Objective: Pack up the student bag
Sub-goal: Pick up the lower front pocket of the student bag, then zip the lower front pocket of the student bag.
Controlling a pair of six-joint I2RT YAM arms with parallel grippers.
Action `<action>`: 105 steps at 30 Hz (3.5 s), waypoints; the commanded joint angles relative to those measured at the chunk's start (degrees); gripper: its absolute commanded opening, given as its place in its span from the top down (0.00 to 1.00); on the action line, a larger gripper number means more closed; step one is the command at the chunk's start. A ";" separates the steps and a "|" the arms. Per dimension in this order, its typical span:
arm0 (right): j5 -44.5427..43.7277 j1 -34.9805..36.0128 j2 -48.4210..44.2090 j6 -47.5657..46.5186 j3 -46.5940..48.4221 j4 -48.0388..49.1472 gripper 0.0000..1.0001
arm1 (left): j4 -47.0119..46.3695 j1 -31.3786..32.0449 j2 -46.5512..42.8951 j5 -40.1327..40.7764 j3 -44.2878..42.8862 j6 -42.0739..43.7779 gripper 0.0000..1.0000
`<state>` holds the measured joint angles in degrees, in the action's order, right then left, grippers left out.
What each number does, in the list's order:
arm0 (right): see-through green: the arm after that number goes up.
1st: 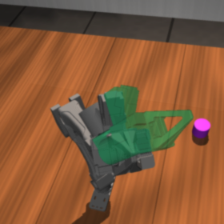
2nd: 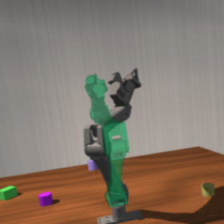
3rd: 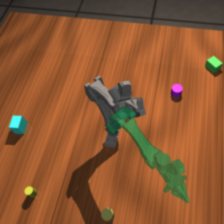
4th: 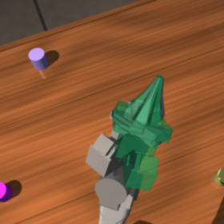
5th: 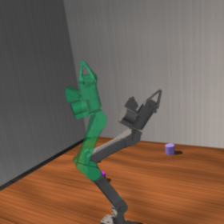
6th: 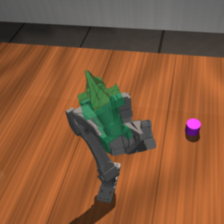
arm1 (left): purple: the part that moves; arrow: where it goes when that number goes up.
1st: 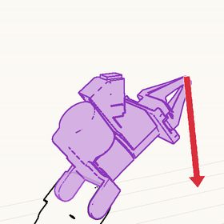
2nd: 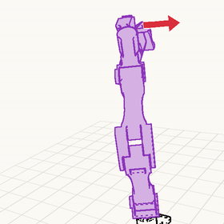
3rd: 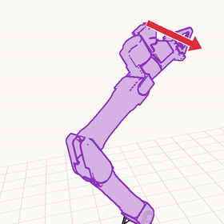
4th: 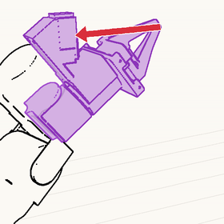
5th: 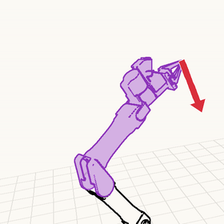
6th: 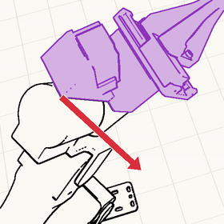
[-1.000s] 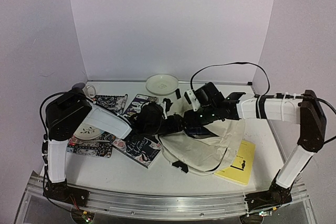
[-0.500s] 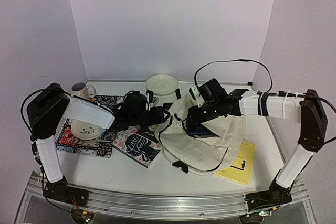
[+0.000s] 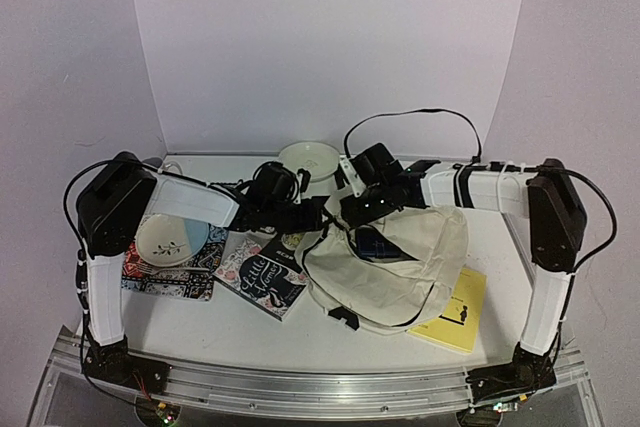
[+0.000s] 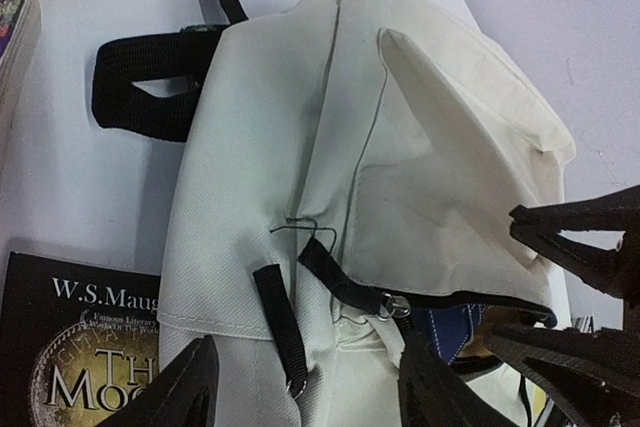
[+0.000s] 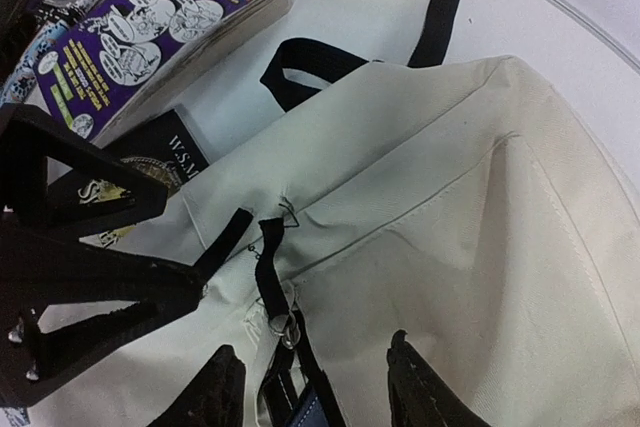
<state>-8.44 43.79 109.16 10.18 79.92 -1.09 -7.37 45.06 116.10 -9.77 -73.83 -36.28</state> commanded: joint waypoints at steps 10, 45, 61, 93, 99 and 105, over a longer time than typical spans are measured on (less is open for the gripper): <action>3.26 0.11 11.94 -5.11 11.04 -2.58 0.58 | 4.88 0.05 1.73 -5.25 -0.93 1.59 0.45; 7.99 0.10 3.86 -2.68 6.33 -1.60 1.00 | 6.87 0.12 4.85 -7.53 -8.10 3.34 0.49; 12.51 0.07 -1.79 2.18 -3.07 10.12 1.00 | 8.91 0.03 10.48 -9.24 -14.06 3.35 0.54; 2.48 -2.82 -19.22 4.55 -25.51 13.41 1.00 | 7.61 -4.19 5.99 -8.45 -10.36 -2.73 1.00; 1.09 -5.51 -25.47 5.56 -31.68 13.41 1.00 | 7.63 -6.53 5.31 -8.91 -8.95 -4.83 1.00; 4.46 -7.14 -29.37 6.08 -33.97 13.91 1.00 | 6.13 -7.10 5.39 -10.79 -9.89 -5.38 1.00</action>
<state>-3.33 38.09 83.71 15.58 46.65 16.09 -2.38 42.83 123.74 -25.80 -84.08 -40.83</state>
